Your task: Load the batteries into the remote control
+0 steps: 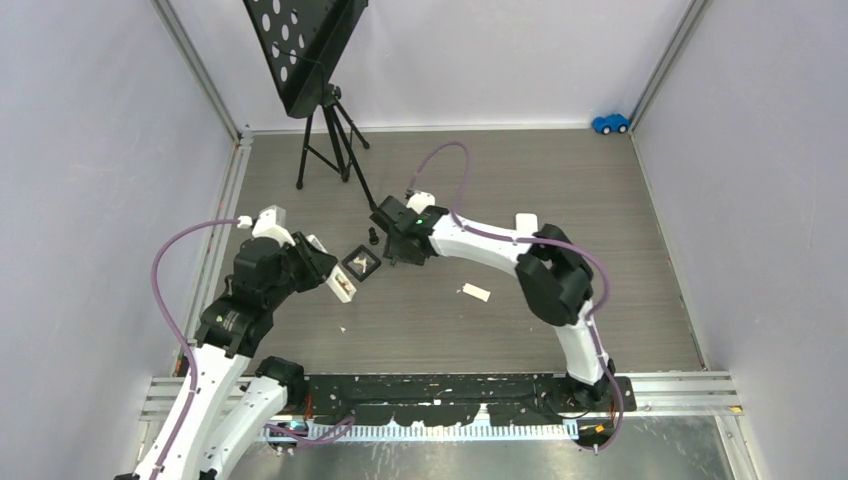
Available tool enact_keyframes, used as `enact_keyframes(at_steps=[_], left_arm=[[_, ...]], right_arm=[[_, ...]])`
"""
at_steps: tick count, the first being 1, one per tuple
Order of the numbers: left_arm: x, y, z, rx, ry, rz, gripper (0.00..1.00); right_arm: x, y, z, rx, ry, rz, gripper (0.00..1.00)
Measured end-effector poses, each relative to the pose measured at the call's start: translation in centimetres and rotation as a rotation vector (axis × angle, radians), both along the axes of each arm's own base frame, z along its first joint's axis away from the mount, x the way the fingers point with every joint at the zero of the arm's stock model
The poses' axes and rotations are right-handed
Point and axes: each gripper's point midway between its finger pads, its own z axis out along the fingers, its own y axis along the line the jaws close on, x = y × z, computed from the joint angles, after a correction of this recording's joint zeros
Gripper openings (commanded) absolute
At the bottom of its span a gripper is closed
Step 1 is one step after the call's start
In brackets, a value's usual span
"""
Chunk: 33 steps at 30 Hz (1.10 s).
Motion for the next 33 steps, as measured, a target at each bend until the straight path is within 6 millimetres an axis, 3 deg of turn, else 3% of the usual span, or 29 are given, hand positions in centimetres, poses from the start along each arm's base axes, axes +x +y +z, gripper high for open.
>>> enact_keyframes(at_steps=[2, 6, 22, 27, 33], left_arm=[[-0.2, 0.5, 0.0, 0.018, -0.004, 0.017, 0.0], [-0.4, 0.9, 0.0, 0.034, -0.011, 0.026, 0.0], [-0.5, 2.2, -0.5, 0.09, -0.006, 0.065, 0.0], [-0.6, 2.3, -0.3, 0.096, -0.021, 0.067, 0.0], [-0.7, 2.3, -0.4, 0.104, -0.019, 0.06, 0.0]], right_arm=[[0.2, 0.4, -2.0, -0.045, 0.035, 0.001, 0.5], [0.7, 1.1, -4.0, -0.09, 0.068, -0.002, 0.49], [2.2, 0.8, -5.2, -0.198, 0.081, -0.092, 0.41], [2.3, 1.1, -5.6, -0.206, 0.097, -0.099, 0.3], [2.2, 1.6, -5.8, -0.199, 0.12, -0.102, 0.02]])
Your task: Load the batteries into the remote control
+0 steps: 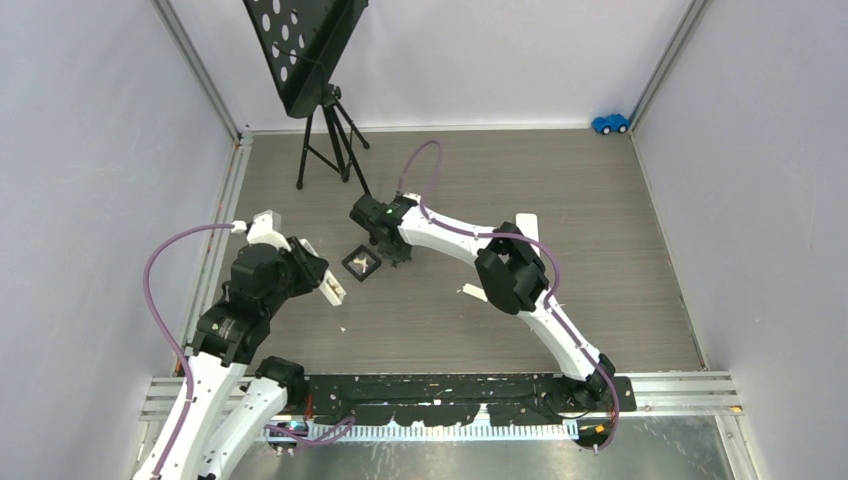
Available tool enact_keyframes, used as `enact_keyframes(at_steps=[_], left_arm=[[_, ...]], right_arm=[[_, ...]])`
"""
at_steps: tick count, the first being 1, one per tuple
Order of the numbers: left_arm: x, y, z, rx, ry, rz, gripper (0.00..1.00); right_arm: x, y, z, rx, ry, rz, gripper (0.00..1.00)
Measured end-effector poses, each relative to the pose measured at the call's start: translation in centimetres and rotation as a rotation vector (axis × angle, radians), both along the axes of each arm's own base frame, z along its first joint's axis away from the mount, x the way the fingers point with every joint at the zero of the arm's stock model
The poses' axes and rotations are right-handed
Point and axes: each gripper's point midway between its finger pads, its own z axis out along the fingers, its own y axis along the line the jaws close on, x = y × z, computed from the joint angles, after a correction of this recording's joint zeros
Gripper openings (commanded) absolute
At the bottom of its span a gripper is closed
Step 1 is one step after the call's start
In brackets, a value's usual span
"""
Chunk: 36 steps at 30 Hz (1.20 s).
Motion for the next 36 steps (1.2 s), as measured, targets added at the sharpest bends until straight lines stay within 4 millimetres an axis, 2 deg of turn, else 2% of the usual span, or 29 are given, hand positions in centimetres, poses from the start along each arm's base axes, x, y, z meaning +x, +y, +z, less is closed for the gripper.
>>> enact_keyframes(at_steps=[5, 8, 12, 18, 21, 22, 26, 32, 36], left_arm=[[0.0, -0.1, 0.0, -0.001, -0.001, -0.003, 0.0], [-0.1, -0.5, 0.1, -0.011, -0.002, -0.026, 0.0], [-0.4, -2.0, 0.8, -0.059, -0.016, -0.104, 0.0], [-0.4, -4.1, 1.8, -0.128, -0.068, -0.205, 0.0], [-0.4, -4.7, 1.9, -0.145, -0.074, -0.236, 0.0], [-0.3, -4.9, 2.0, -0.148, -0.075, -0.242, 0.0], [0.0, -5.4, 2.1, -0.159, -0.078, -0.263, 0.0], [0.0, -5.6, 1.5, -0.164, -0.068, -0.272, 0.0], [0.0, -5.6, 1.4, -0.163, -0.064, -0.272, 0.0]], right_arm=[[-0.1, -0.1, 0.0, 0.008, 0.002, -0.016, 0.01], [-0.6, -1.7, 0.1, 0.0, -0.001, -0.046, 0.0], [-2.6, -6.1, 0.8, -0.03, 0.005, -0.114, 0.0], [-4.6, -16.5, 2.7, -0.032, -0.021, -0.346, 0.0], [-5.5, -20.8, 3.2, -0.031, -0.043, -0.466, 0.0], [-5.8, -21.6, 3.2, -0.029, -0.049, -0.495, 0.0], [-7.0, -23.0, 2.7, -0.016, -0.056, -0.573, 0.01], [-8.3, -24.2, 0.7, -0.014, -0.026, -0.677, 0.03], [-8.0, -24.1, 0.1, 0.011, -0.016, -0.717, 0.14]])
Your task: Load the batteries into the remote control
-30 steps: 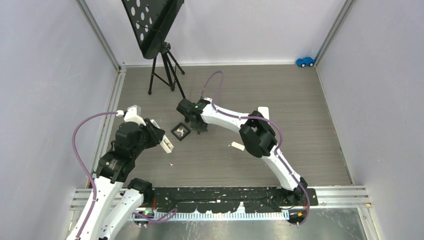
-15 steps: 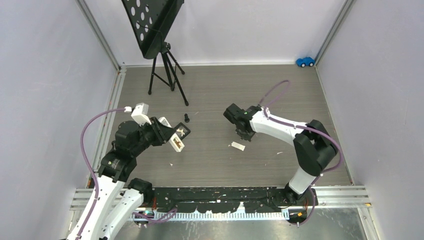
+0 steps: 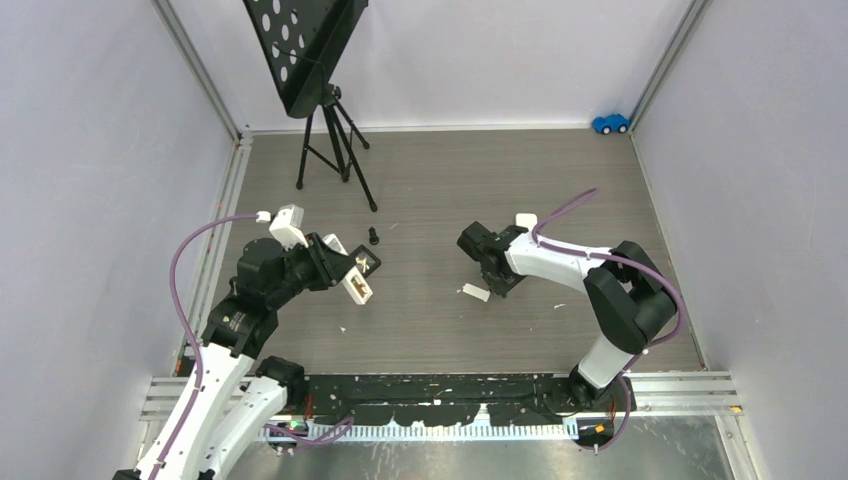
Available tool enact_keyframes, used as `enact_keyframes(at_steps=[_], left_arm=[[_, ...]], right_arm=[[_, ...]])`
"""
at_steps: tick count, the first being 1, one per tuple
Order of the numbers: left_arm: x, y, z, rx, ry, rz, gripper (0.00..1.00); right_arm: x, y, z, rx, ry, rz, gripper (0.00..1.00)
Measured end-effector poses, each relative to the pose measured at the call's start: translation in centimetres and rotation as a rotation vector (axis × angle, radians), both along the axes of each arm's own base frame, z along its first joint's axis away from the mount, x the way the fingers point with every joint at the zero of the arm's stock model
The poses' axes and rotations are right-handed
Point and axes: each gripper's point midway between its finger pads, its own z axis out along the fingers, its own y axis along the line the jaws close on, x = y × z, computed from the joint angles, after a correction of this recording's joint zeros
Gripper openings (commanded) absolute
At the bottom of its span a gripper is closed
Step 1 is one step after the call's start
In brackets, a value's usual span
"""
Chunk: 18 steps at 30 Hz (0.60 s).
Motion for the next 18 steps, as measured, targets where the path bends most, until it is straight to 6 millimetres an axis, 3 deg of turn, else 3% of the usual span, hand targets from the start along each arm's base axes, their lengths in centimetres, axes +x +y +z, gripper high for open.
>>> enact_keyframes(at_steps=[5, 13, 18], left_arm=[[0.0, 0.0, 0.0, 0.0, 0.0, 0.0, 0.0], [0.0, 0.0, 0.0, 0.001, 0.002, 0.0, 0.0], [0.1, 0.0, -0.1, 0.002, 0.005, 0.0, 0.0]], right_arm=[[0.4, 0.3, -0.3, 0.025, -0.006, -0.018, 0.26], [0.6, 0.4, -0.2, 0.023, -0.008, 0.018, 0.32], [0.6, 0.4, 0.9, 0.012, -0.013, 0.115, 0.44]])
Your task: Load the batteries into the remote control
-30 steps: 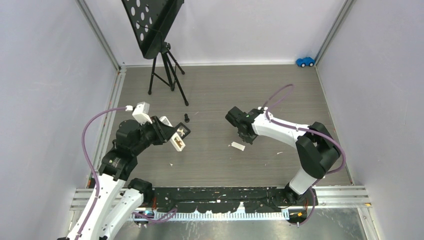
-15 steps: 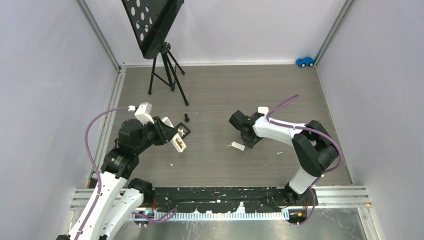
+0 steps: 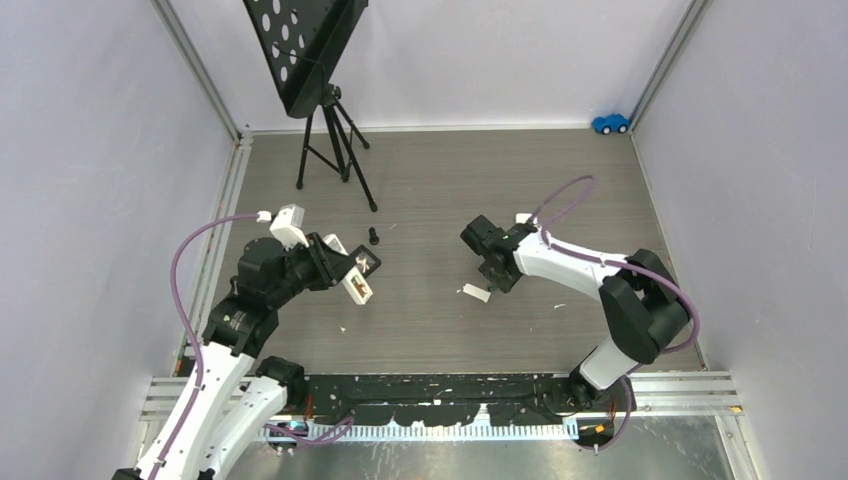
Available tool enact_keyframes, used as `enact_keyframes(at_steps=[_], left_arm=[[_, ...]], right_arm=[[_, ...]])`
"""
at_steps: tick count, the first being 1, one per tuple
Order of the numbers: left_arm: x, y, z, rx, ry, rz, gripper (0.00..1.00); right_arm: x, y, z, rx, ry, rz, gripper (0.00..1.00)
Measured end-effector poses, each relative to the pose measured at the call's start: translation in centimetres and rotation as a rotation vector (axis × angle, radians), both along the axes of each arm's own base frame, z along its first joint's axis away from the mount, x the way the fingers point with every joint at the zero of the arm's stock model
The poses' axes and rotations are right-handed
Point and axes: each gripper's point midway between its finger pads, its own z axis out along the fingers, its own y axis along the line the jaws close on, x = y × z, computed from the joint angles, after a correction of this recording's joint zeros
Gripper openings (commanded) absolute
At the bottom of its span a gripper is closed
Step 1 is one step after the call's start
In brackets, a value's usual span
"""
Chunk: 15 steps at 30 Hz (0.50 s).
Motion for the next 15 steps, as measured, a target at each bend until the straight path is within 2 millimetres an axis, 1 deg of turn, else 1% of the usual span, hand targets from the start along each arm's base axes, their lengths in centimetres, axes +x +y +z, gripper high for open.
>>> enact_keyframes(at_steps=[3, 6, 10, 12, 15], left_arm=[[0.0, 0.0, 0.0, 0.001, 0.001, 0.0, 0.0], [0.0, 0.0, 0.0, 0.001, 0.001, 0.0, 0.0], [-0.1, -0.2, -0.1, 0.001, 0.004, -0.012, 0.0], [-0.2, -0.5, 0.0, -0.006, 0.005, -0.032, 0.0], [-0.3, -1.1, 0.4, -0.025, -0.01, -0.068, 0.0]], right_arm=[[0.4, 0.3, 1.6, -0.016, -0.016, 0.146, 0.5], [0.9, 1.0, 2.8, -0.046, -0.007, 0.38, 0.52], [0.2, 2.3, 3.9, -0.057, 0.071, 0.724, 0.52], [0.3, 2.4, 4.8, -0.097, 0.087, 0.862, 0.51], [0.4, 1.8, 5.5, -0.18, 0.107, 1.033, 0.5]])
